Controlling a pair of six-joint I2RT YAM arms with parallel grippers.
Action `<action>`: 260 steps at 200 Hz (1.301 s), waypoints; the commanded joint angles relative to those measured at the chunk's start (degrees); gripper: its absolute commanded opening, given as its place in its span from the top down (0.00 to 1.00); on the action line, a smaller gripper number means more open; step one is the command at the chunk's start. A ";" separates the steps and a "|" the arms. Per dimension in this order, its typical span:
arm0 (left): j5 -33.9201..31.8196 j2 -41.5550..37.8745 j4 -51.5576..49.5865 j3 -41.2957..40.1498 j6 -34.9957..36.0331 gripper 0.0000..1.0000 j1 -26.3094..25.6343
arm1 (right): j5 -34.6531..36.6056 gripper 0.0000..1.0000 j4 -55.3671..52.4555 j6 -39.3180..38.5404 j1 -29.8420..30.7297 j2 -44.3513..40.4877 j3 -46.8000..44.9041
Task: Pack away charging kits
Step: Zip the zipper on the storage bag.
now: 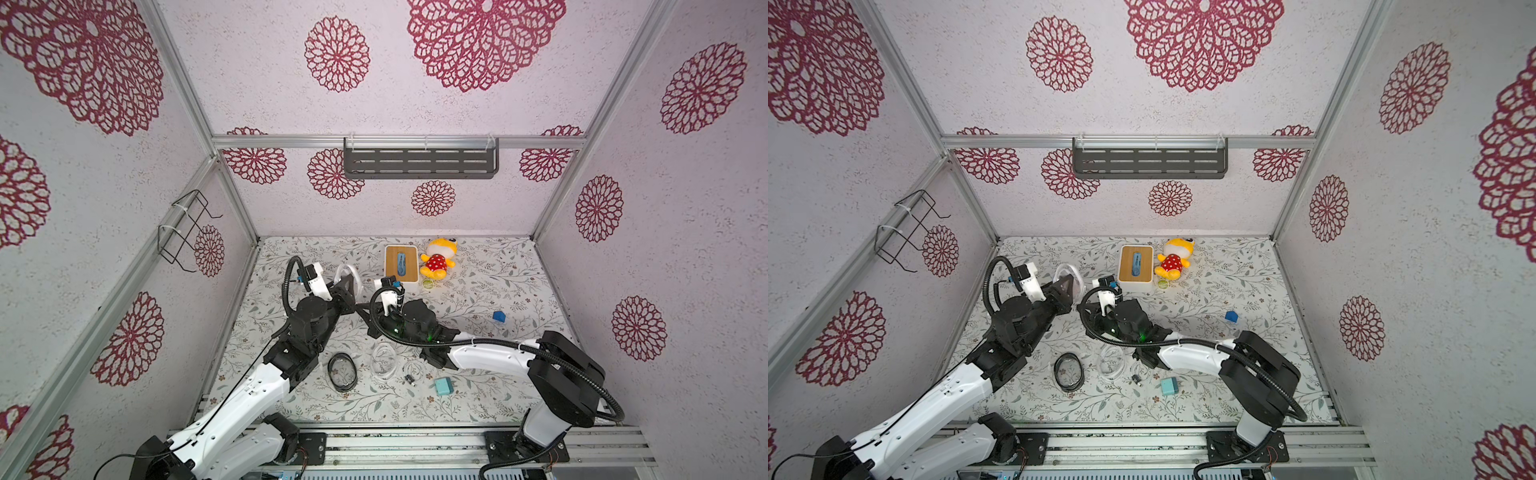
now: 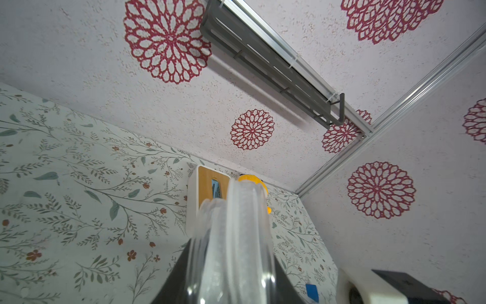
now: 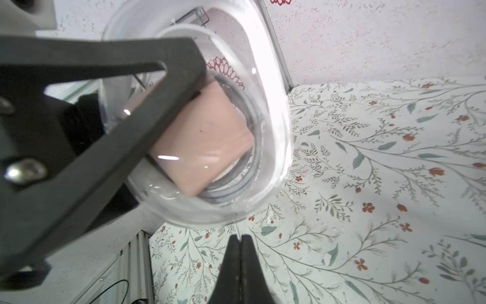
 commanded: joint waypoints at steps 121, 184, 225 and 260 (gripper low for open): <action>30.15 -1.41 13.14 -0.33 -14.44 1.00 9.80 | 19.26 1.00 -10.89 -13.61 -2.88 -7.09 0.14; 35.39 3.21 15.54 1.62 -15.48 1.00 10.03 | 21.46 1.00 -15.07 -15.22 -4.00 -10.47 2.76; 37.52 2.90 19.67 0.37 -16.32 1.00 10.10 | 19.43 1.00 -15.79 -15.65 -3.96 -15.39 1.98; 39.78 1.91 28.50 -1.92 -20.22 1.00 10.20 | 15.06 1.00 -14.79 -18.62 -1.47 -20.54 0.85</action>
